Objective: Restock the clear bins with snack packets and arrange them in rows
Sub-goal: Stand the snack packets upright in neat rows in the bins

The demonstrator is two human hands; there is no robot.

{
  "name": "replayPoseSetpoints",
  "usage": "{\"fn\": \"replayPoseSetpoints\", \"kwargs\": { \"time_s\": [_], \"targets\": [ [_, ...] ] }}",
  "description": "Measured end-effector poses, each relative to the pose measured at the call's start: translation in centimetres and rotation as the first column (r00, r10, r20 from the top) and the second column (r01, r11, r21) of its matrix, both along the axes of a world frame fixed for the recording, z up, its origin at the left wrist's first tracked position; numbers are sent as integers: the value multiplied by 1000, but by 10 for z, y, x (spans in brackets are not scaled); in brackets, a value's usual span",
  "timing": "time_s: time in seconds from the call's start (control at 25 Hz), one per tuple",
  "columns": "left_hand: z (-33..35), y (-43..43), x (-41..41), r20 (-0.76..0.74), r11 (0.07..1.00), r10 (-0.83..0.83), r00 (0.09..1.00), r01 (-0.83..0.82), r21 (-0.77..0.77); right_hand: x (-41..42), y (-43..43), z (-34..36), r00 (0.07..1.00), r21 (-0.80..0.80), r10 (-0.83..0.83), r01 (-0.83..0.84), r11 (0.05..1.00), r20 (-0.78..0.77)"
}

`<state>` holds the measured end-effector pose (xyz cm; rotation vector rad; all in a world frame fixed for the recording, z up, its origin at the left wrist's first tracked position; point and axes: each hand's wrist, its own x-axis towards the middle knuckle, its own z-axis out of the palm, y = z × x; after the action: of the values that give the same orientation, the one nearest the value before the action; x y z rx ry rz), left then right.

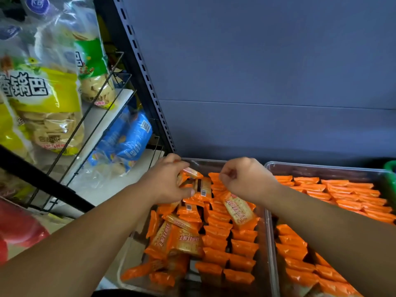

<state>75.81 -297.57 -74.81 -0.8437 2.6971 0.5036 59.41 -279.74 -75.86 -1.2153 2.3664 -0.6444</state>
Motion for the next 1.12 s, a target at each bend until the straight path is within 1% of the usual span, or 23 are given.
{"fn": "replayPoseSetpoints", "kwargs": {
  "time_s": [0.08,0.12,0.24,0.28,0.36,0.44,0.48,0.52,0.56,0.64,0.68,0.72,0.84,1.0,1.08,1.12],
  "targets": [
    [4,-8,8,-36,1000,19,999,-19,1,5,-6,-3,987,-66,20,-10,998,159],
    [5,-11,9,-47,999,36,998,-36,-2,7,-10,-5,980,-84,21,-4,996,198],
    [4,-13,13,-1,996,38,999,-38,-79,12,-18,-10,985,-97,15,1,995,170],
    [2,-12,13,-9,997,40,999,-40,-67,15,-20,-11,987,-89,15,-1,996,161],
    [0,-9,16,-39,993,96,995,-92,76,17,-20,-15,988,-61,24,-15,998,154],
    [2,-7,21,-20,965,149,989,-141,221,15,-21,-18,988,-29,30,-26,999,153],
    [1,-5,25,1,954,172,985,-167,250,14,-21,-18,987,-23,29,-26,999,156],
    [1,-2,28,30,954,178,984,-180,240,13,-21,-18,987,-19,30,-27,999,158],
    [-1,1,32,80,966,153,985,-167,197,13,-21,-19,986,-19,34,-31,999,162],
    [-1,8,38,173,984,92,981,-116,133,15,-22,-20,985,-32,53,-49,998,165],
    [-1,14,40,201,987,70,977,-96,125,16,-22,-20,984,-47,68,-61,997,163],
    [-4,18,41,201,988,47,978,-75,135,17,-22,-19,983,-60,78,-68,996,166],
    [-9,28,45,114,982,44,993,-64,178,23,-23,-14,977,-77,115,-103,992,178],
    [-7,41,41,177,975,57,982,-93,201,23,-18,-13,972,-58,145,-137,989,185],
    [2,42,40,145,961,117,982,-149,231,22,-14,-13,969,-58,157,-149,987,190],
    [8,39,41,94,937,185,978,-205,283,21,-13,-11,967,-61,164,-155,986,193]
  ]
}}
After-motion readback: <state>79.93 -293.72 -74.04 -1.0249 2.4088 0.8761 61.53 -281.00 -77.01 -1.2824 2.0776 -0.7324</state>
